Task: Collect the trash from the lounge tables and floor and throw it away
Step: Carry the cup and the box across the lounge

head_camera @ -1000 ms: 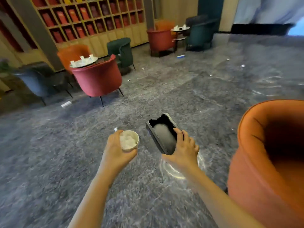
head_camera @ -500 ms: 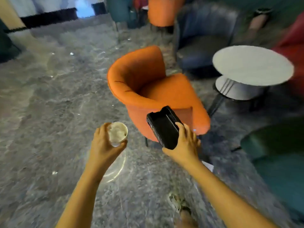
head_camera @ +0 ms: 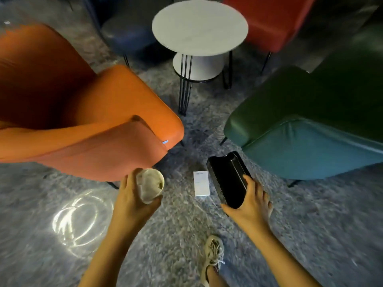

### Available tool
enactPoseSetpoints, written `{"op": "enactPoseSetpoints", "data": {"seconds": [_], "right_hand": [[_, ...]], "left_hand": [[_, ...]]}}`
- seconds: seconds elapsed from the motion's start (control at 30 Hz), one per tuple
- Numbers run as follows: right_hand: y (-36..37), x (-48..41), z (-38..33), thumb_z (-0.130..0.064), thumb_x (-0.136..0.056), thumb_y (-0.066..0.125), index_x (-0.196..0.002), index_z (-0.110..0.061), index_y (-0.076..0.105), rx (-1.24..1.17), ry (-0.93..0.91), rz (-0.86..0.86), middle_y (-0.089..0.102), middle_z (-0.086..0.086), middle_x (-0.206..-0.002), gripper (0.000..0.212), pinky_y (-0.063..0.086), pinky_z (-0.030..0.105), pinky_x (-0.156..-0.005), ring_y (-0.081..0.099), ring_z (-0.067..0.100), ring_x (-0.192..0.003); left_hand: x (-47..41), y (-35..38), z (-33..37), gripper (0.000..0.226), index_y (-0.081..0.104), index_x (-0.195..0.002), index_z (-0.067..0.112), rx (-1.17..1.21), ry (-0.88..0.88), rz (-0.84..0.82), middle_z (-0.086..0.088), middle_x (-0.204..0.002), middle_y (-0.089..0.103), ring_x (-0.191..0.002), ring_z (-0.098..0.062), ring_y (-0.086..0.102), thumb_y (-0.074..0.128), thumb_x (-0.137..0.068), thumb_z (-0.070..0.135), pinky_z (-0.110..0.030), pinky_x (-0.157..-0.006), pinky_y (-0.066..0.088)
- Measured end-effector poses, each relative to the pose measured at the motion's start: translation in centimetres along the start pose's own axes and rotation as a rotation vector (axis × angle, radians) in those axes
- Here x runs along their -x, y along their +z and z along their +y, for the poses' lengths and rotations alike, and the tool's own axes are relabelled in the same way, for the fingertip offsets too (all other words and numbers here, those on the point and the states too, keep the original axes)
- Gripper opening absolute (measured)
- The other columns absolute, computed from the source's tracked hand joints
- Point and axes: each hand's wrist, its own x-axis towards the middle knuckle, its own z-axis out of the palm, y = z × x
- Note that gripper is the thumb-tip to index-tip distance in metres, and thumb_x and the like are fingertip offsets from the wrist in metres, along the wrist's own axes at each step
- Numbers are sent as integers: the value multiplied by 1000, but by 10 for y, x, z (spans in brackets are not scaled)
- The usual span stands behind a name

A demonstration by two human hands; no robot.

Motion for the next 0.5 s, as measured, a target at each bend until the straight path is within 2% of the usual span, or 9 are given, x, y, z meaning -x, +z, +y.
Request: {"op": "enactPoseSetpoints", "data": {"seconds": [0.1,0.23,0.37,0.5], "right_hand": [[48,-40,22,-50,-65,73,-141,-27,19,4,50,-30,25,7,-147,96,27,48,-101,29,31,-128],[140,-92,50,-49,-63,74,-140,-26,21,-14,102,-59,27,7,-146,96,28,50,-102,30,32,-128],[261,-143,87,-47,-61,75,-139,-24,23,-10,140,-60,28,8,-145,97,28,53,-99,29,33,-128],[394,-193,117,-54,-58,75,-139,-26,24,-11,153,-49,31,8,-143,99,28,53,-99,30,34,-127]], "left_hand": [[-22,63,-25,75,48,-120,5,14,-16,-5,-7,-110,53,-99,-25,49,86,-56,8,-25,-76,34],[-50,157,-76,72,50,-118,4,25,-10,-21,-10,-108,54,-97,-18,44,85,-55,5,-16,-72,28],[-79,263,-151,63,52,-111,2,53,-4,-92,-8,-100,53,-90,-23,47,83,-56,1,-15,-68,26],[-109,374,-243,61,53,-110,-2,-9,46,-180,-16,-101,55,-90,-34,54,83,-57,3,-24,-70,35]]}}
